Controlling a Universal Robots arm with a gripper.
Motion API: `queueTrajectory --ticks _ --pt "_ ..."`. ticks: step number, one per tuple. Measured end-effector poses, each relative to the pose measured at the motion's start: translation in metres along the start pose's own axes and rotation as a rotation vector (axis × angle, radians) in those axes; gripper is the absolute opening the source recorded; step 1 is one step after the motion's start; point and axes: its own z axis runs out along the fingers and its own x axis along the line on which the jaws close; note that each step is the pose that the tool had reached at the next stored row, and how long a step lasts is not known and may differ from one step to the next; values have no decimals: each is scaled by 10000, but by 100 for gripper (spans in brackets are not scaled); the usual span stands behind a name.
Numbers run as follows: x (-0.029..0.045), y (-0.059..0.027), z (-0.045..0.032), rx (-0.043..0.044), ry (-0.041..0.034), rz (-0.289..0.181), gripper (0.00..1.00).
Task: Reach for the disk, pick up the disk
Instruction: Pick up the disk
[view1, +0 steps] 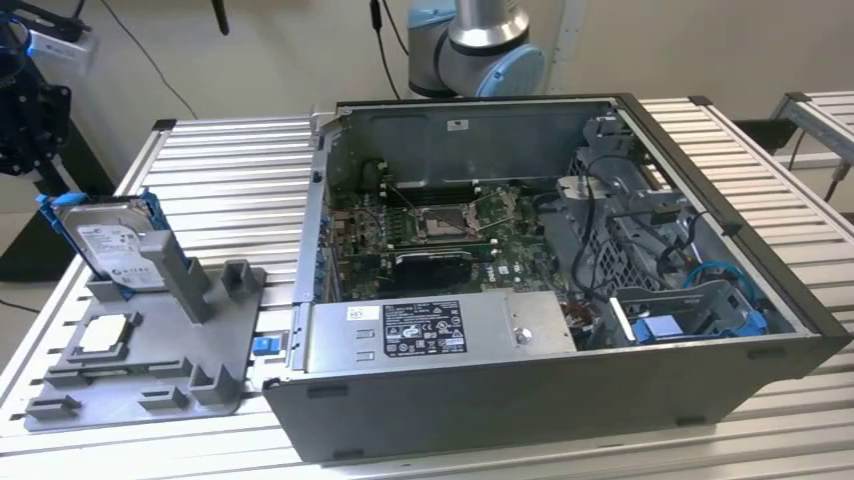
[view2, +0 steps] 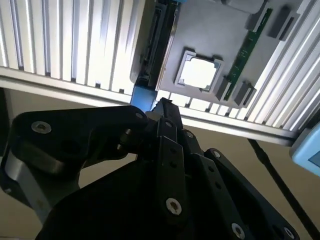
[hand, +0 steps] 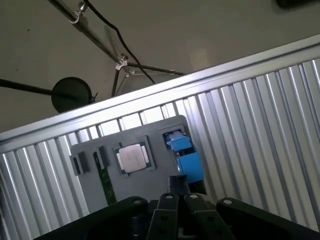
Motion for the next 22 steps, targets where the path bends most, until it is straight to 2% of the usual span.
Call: queueTrajectory --ticks 3,6,7,10,13,19,22 --pt "0 0 2 48 0 -461 0" --pt "0 0 3 66 -3 -508 0" --pt "0 0 3 67 -3 -508 100" --pt "-4 1 9 68 -15 -521 100" --pt "-12 8 30 52 -70 -581 100" --pt "-11 48 88 15 -376 -855 100" --pt "-12 53 123 38 -443 -1221 100"
